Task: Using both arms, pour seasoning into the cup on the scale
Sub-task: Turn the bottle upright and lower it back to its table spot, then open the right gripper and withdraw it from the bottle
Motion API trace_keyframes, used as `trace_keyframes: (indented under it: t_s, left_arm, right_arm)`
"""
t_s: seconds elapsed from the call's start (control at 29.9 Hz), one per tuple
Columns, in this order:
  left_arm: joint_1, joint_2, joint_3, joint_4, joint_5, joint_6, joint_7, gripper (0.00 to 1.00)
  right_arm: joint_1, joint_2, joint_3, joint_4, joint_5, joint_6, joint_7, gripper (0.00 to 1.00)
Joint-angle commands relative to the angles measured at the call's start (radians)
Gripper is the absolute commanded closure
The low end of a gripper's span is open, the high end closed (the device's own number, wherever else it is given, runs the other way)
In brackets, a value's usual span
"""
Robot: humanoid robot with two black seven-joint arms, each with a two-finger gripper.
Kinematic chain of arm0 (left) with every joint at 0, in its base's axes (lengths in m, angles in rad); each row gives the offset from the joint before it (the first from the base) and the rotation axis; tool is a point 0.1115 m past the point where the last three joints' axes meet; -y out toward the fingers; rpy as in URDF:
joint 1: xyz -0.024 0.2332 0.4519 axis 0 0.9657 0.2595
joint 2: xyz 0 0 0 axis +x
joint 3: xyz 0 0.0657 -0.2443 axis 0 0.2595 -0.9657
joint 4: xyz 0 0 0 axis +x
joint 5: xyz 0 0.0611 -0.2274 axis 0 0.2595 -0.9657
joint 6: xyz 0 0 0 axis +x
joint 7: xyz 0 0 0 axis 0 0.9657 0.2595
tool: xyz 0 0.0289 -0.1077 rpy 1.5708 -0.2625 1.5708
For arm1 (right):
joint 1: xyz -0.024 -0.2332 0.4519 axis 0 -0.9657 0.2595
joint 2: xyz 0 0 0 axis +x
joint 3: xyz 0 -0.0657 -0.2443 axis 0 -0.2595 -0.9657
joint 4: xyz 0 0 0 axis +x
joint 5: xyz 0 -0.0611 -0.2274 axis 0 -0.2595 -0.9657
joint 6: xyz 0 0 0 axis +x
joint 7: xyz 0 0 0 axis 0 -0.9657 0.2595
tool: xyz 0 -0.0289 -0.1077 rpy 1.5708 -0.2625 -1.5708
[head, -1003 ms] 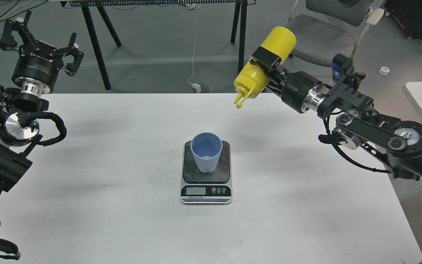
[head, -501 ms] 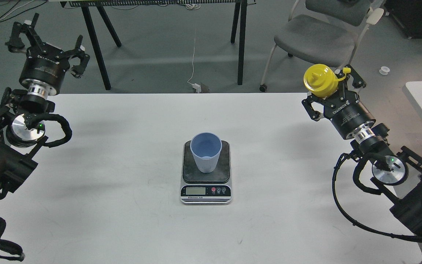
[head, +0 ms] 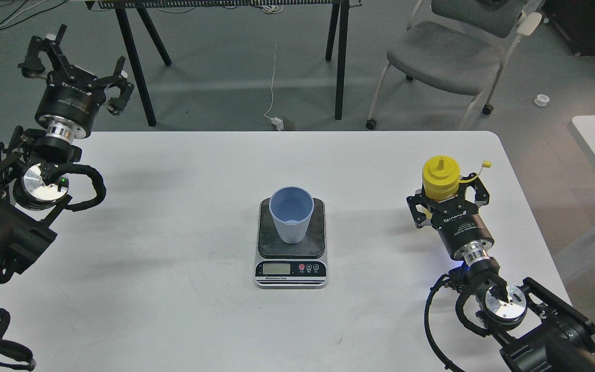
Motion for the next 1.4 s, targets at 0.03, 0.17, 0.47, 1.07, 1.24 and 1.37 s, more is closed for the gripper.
trace_keyframes:
  t_s: [0.03, 0.17, 0.47, 1.07, 1.24, 1.37]
  left_arm:
    - [-0.001, 0.006, 0.001, -0.027, 0.012, 0.012, -0.002, 0.0]
    - [-0.004, 0.005, 0.001, -0.049, 0.013, 0.029, -0.001, 0.0]
    - [-0.007, 0.005, 0.001, -0.05, 0.013, 0.035, 0.0, 0.0]
    - [-0.005, 0.009, 0.001, -0.072, 0.012, 0.038, -0.002, 0.0]
    - [-0.004, 0.008, 0.001, -0.076, 0.012, 0.046, -0.003, 0.0]
    - [-0.001, 0.012, 0.001, -0.078, 0.012, 0.044, -0.005, 0.0]
  right_arm:
    - [-0.034, 0.005, 0.002, -0.003, 0.001, 0.0, -0.001, 0.61]
    - [-0.055, 0.002, 0.001, -0.029, 0.001, 0.0, -0.001, 0.61]
    - [-0.089, -0.002, 0.014, -0.023, 0.002, 0.0, 0.006, 0.38]
    - [-0.26, -0.131, 0.056, 0.133, 0.005, 0.0, 0.012, 0.01]
    - [-0.365, -0.189, 0.103, 0.247, 0.007, 0.0, 0.015, 0.01]
    - [-0.411, -0.284, 0.139, 0.31, 0.004, 0.0, 0.013, 0.01]
